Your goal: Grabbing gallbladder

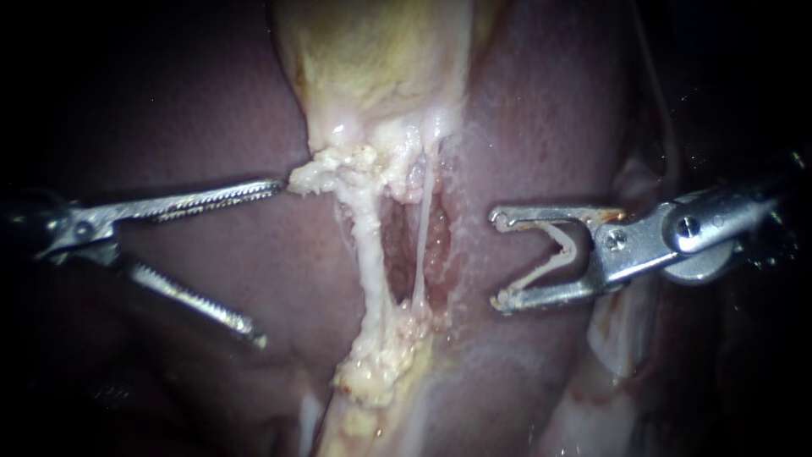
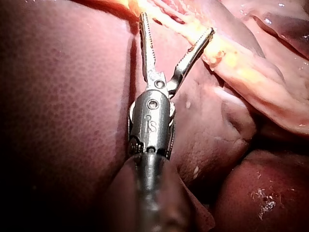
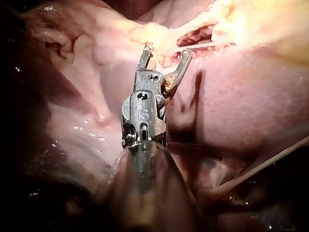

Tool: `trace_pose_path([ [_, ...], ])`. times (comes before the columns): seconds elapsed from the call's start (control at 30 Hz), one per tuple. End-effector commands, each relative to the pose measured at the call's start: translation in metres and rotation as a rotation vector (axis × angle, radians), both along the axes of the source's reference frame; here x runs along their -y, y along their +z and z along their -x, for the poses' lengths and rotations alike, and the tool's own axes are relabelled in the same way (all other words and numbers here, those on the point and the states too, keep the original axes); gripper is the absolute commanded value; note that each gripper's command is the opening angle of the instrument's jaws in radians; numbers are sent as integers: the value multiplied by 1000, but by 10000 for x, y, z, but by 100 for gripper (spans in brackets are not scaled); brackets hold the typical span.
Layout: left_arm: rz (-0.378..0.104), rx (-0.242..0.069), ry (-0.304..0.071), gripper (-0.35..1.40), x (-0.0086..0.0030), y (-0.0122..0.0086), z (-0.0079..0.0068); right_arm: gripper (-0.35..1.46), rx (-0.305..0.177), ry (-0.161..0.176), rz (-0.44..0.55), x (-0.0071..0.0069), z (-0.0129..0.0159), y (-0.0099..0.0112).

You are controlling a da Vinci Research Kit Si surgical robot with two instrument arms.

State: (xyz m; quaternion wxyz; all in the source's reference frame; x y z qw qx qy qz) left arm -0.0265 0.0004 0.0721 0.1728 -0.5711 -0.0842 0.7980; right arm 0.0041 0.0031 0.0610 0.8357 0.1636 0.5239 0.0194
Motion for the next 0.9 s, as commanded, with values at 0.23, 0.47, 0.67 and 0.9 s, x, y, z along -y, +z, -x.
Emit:
trace_pose_path([
  [0.23,-23,-39,-66,89,-28,-16,-3,50,0,0,0,0,0,0],
  [0.47,-86,-60,-136,74,-49,-5,23,50,0,0,0,0,-1,0],
  [0.67,-147,-61,-179,49,-57,7,37,50,0,0,0,0,-1,0],
  [0.9,-167,-75,-192,29,-59,15,29,50,0,0,0,0,-1,0],
])
